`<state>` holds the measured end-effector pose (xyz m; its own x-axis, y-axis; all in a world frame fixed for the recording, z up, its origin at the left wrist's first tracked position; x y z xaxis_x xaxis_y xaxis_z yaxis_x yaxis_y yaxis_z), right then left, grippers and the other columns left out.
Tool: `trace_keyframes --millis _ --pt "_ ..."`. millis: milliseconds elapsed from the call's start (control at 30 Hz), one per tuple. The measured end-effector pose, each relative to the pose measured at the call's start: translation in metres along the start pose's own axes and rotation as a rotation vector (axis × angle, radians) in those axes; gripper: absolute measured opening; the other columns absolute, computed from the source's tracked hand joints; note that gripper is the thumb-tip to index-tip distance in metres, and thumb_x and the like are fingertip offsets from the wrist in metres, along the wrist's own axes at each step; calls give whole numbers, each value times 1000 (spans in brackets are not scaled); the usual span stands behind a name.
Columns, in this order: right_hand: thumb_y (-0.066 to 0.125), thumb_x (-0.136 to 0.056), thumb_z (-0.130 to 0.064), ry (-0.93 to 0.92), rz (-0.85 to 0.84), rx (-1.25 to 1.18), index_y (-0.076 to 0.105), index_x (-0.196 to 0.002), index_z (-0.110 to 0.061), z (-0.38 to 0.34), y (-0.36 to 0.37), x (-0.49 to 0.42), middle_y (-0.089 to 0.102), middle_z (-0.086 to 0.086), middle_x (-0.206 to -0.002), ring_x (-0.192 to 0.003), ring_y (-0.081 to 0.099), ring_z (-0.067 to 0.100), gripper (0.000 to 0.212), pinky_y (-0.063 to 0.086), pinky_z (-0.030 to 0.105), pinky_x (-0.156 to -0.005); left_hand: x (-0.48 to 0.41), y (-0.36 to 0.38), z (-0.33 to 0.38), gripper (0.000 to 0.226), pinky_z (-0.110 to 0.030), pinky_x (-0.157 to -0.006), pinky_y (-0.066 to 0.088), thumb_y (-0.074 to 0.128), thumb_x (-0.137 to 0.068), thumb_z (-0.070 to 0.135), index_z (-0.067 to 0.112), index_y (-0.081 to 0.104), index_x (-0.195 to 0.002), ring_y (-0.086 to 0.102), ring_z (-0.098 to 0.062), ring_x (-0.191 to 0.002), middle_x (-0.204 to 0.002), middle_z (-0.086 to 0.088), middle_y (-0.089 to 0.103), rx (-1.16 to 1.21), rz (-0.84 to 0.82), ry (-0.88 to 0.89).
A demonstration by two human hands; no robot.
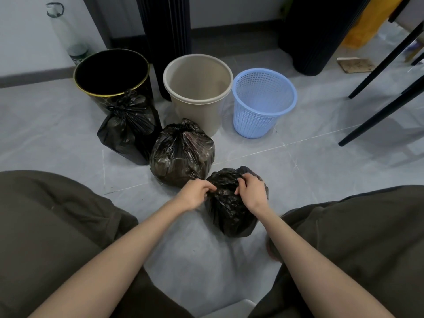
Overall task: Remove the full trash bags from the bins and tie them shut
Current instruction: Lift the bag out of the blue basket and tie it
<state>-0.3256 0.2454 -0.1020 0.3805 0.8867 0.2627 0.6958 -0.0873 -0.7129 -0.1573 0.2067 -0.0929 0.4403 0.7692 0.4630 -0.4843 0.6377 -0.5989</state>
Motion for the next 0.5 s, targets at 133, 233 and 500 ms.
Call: trace_keyframes --millis 133,233,500 --pt "45 -95 -23 -19 -53 54 66 -82 -17 -5 3 0 72 -4 -73 -83 67 21 25 52 32 -77 -2 -20 -3 25 -31 -82 49 48 -94 14 19 64 -113 63 -25 -98 -103 -4 69 -469 33 67" --pt "46 -95 -24 -13 -99 88 68 -84 -18 -8 5 2 73 -7 -78 -86 66 18 26 51 31 -75 1 -27 10 20 -32 -77 45 48 -95 24 18 64 -105 58 -24 -99 -101 -4 63 -581 0 138" --pt "56 -90 -22 -37 -293 -120 72 -77 -17 -9 26 2 62 -7 -65 -60 49 6 21 42 27 -61 3 -16 33 18 -29 -79 37 49 -94 35 25 64 -98 30 -15 -92 -93 1 31 -508 -48 418"
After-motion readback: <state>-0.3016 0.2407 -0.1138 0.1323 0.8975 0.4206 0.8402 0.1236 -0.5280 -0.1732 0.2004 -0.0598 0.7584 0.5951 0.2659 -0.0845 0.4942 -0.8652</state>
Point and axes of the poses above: each hand's wrist, its own x-axis away from the middle knuckle, its own y-axis out of the palm, z = x × y, the point moved 5 cm from there along -x, towards the middle knuckle
